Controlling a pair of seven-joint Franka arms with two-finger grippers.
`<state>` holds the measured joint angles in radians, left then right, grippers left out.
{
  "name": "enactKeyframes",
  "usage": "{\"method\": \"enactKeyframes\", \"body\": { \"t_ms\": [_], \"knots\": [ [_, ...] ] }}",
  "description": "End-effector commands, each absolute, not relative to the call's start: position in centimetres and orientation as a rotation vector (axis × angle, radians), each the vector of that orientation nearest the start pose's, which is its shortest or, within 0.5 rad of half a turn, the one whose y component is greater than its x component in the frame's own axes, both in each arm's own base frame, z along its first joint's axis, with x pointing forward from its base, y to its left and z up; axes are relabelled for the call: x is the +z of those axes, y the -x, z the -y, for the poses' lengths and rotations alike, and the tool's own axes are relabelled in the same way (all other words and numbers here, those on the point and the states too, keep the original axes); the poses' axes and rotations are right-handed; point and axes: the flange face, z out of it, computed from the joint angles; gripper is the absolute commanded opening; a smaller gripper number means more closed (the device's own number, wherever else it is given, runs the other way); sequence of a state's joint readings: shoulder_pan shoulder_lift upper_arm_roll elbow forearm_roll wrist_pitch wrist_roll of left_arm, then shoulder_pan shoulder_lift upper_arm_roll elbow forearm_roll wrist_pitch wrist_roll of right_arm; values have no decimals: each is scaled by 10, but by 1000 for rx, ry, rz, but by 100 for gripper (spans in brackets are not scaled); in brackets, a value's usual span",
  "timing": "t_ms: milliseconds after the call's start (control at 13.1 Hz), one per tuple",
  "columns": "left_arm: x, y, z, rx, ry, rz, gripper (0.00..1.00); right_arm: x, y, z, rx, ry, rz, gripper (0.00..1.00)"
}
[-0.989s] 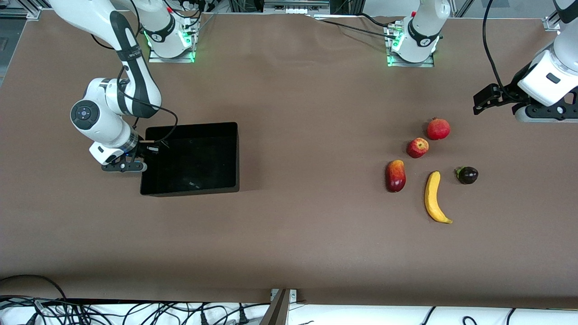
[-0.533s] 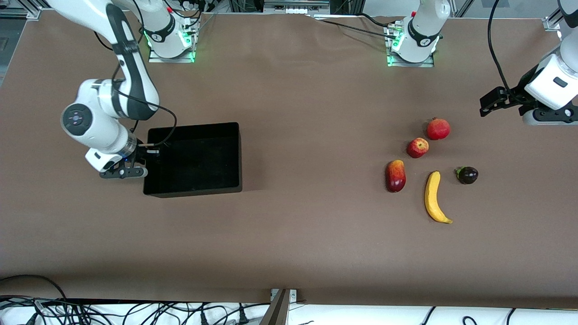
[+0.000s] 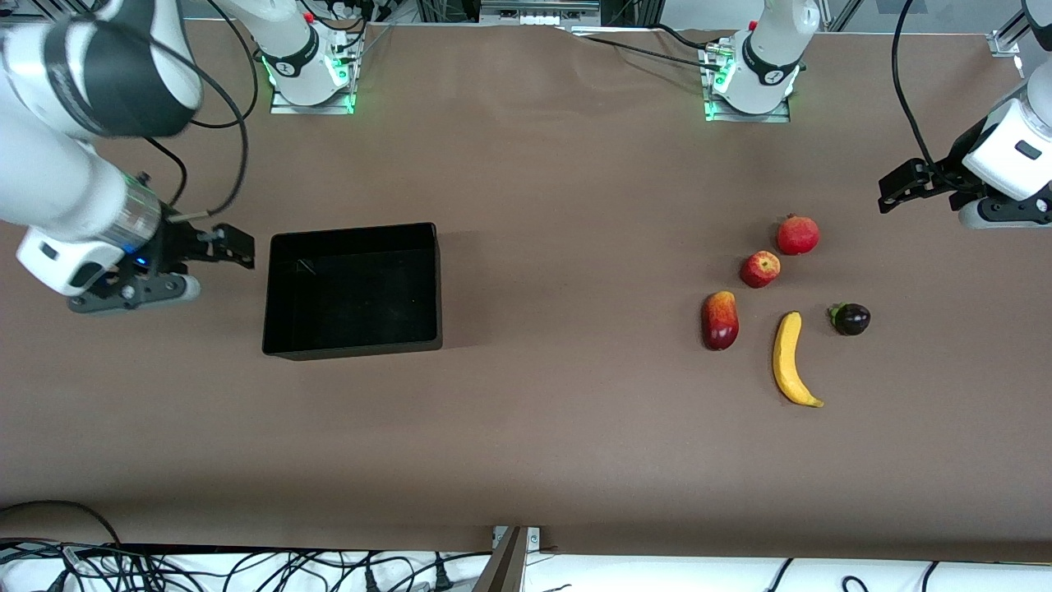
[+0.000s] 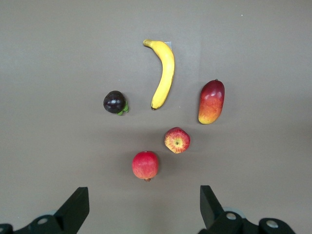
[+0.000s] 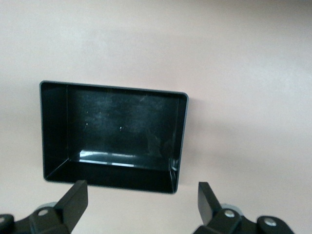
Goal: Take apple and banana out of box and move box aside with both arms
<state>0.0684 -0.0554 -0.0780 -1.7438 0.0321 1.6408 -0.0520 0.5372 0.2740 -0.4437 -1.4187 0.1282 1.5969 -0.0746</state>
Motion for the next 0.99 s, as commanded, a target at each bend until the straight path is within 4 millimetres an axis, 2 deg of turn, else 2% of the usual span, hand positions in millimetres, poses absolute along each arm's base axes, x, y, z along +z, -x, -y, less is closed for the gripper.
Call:
{"method": "enactKeyframes", "body": {
  "t_ms": [0,152,380,609,913],
  "knots": [
    [584,-542,1,83,3083,56,100,572,-602,-96,152,3104,233,100],
    [584,-542,1,83,3083,56,100,589,-579,-72,138,3078,174,100],
    [585,-542,2,80,3083,54,100,592,-545,-45,93,3051,157,100],
    [585,-542,2,80,3083,51,100,588,-537,-43,64,3073,166,100],
    [585,-543,3,80,3083,49,100,593,-536,-56,47,3110,197,100]
  ]
}}
